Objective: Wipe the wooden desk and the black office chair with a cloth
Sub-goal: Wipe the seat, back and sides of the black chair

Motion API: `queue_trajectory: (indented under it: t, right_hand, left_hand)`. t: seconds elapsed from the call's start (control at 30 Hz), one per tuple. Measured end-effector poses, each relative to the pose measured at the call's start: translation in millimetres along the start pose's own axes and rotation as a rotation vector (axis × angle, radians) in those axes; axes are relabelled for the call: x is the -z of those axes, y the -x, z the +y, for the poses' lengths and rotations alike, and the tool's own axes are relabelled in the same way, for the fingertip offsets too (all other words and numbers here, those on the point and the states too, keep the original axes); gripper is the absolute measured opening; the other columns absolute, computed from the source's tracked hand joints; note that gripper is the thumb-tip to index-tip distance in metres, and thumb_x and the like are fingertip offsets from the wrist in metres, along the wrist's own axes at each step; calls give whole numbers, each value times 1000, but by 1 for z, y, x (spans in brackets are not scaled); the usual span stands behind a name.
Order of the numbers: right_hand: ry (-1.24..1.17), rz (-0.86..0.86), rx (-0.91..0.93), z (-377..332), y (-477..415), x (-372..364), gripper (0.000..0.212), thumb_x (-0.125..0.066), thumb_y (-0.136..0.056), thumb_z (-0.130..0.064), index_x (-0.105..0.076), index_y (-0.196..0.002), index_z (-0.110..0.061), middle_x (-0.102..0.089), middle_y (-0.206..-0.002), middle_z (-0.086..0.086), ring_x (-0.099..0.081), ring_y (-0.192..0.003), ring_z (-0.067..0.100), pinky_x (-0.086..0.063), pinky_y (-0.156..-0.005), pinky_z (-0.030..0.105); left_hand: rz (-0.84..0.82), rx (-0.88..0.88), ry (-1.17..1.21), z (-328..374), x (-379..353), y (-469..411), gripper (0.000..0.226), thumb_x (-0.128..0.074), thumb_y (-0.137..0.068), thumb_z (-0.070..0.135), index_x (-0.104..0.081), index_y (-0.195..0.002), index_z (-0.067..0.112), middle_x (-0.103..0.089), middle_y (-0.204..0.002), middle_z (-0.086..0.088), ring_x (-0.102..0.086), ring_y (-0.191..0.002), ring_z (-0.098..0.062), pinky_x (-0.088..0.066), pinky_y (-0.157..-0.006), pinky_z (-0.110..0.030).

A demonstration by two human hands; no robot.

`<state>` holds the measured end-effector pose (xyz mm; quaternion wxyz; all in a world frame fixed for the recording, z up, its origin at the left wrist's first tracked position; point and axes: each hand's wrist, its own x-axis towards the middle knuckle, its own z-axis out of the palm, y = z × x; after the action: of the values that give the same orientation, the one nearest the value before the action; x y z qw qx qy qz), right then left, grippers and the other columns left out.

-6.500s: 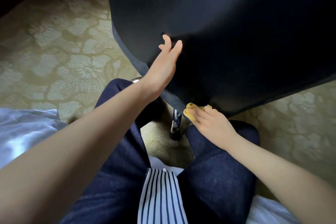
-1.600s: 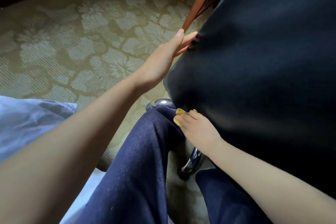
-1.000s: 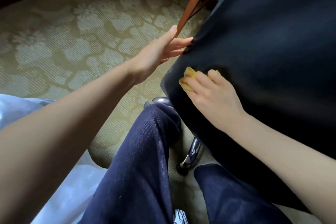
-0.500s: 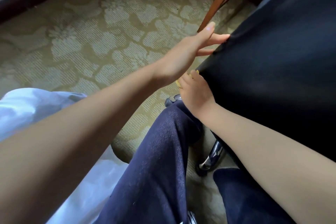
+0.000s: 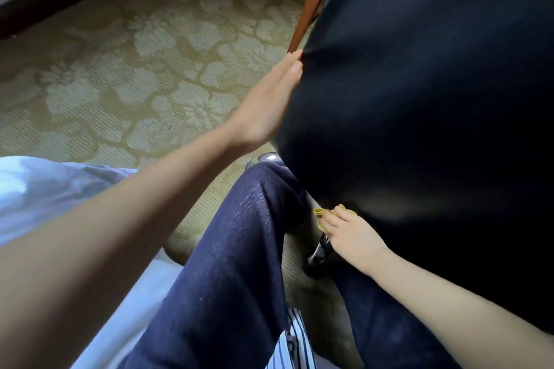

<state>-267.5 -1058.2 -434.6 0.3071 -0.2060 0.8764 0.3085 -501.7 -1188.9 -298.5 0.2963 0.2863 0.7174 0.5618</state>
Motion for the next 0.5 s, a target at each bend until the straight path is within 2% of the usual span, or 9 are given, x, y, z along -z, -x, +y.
queue_trajectory:
  t: [0.03, 0.1, 0.17, 0.23, 0.33, 0.37, 0.43, 0.5]
  right_hand:
    - [-21, 4, -14, -2, 16, -2, 28, -59, -91, -19, -66, -117, -14, -49, -137, 4, -39, -130, 26, -26, -113, 38]
    - [-67, 54, -39, -1, 47, 0, 22, -80, -70, -30, -77, -91, -23, -66, -114, -6, -60, -108, 16, -44, -99, 31]
    - [-81, 115, -84, 2, 76, -2, 27, -88, -56, -30, -78, -80, -23, -70, -103, -8, -65, -96, 14, -51, -89, 28]
    - [-43, 194, -132, 7, 103, 0, 26, -88, -56, -27, -78, -79, -23, -70, -102, -8, -65, -95, 14, -50, -88, 30]
    - [-68, 311, -225, 11, 147, 7, 20, -80, -66, -15, -77, -87, -18, -70, -106, -4, -66, -96, 18, -51, -87, 33]
    - [-72, 371, -252, 13, 158, 6, 18, -70, -75, -11, -77, -90, -16, -69, -109, -2, -66, -97, 20, -49, -88, 35]
    - [-18, 461, -331, 17, 181, 10, 33, -45, -87, -4, -74, -101, -14, -66, -117, 0, -64, -101, 21, -41, -90, 35]
    - [10, 514, -399, 22, 199, 19, 40, -38, -92, -1, -71, -110, -14, -63, -123, -1, -64, -104, 21, -38, -90, 34]
  left_hand:
    - [6, -12, -16, -1, -8, 6, 47, -24, -104, 28, -23, -149, 15, -19, -156, 5, -15, -142, -3, -9, -113, -14]
    - [31, -7, 0, -1, -25, 21, 51, -28, -104, 25, -13, -151, 12, -9, -159, 2, -5, -144, -5, -3, -117, -22]
    - [47, 34, 46, -2, -43, 35, 56, -33, -103, 24, -8, -151, 13, -5, -159, 0, -2, -145, -8, -5, -119, -32]
    - [33, 69, 64, -2, -57, 47, 59, -36, -102, 27, -5, -151, 18, -4, -159, 1, -3, -146, -10, -7, -120, -35]
    - [-31, 113, 72, 2, -78, 64, 61, -36, -101, 32, -2, -151, 21, -5, -159, 3, -6, -145, -9, -5, -119, -31]
    - [-42, 128, 64, 6, -84, 70, 62, -35, -101, 33, -1, -152, 22, -6, -159, 4, -8, -145, -9, -2, -117, -24]
    - [-62, 145, 47, 13, -97, 77, 62, -32, -101, 37, 2, -151, 24, -7, -159, 5, -10, -144, -9, -4, -103, -10]
    - [-101, 149, 85, 21, -109, 78, 64, -29, -101, 41, 7, -151, 26, -2, -159, 3, -10, -145, -13, -8, -104, -16]
